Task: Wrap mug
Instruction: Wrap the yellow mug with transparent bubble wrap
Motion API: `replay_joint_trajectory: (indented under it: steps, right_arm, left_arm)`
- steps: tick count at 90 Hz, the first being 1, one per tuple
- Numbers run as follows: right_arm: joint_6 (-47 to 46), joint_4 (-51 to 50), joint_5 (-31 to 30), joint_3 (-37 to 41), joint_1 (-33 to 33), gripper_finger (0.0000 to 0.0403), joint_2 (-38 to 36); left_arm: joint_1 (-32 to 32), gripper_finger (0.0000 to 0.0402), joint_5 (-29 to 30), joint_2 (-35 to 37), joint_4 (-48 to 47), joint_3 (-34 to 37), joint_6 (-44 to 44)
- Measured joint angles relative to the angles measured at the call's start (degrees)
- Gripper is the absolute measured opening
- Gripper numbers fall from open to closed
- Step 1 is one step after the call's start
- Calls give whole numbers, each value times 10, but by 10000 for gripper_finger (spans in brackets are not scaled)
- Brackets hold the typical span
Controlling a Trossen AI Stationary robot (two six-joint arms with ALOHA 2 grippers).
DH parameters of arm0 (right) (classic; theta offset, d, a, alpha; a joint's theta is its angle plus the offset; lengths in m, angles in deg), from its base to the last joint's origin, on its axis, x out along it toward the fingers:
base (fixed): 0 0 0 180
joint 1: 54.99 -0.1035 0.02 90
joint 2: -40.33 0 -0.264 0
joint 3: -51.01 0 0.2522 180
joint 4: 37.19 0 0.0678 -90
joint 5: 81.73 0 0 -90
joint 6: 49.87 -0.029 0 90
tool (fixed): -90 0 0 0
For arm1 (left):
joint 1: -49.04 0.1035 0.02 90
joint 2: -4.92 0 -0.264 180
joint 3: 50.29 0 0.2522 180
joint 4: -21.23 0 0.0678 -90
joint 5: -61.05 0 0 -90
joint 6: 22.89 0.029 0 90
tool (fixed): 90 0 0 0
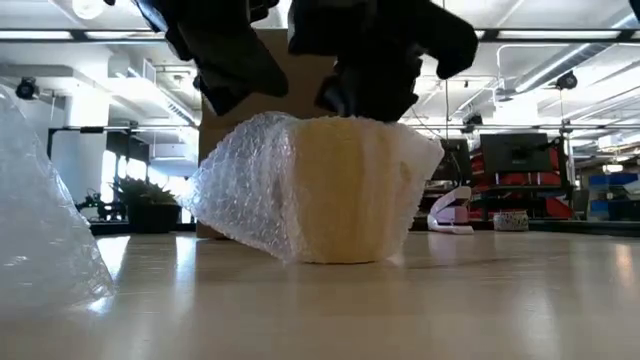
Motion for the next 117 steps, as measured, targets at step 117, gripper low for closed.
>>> replay_joint_trajectory:
  steps: [117]
  right_arm:
    - [3,44,16,-6,2,2,-44]
  left_arm:
    - [-1,0,10,59,-117,0,-40]
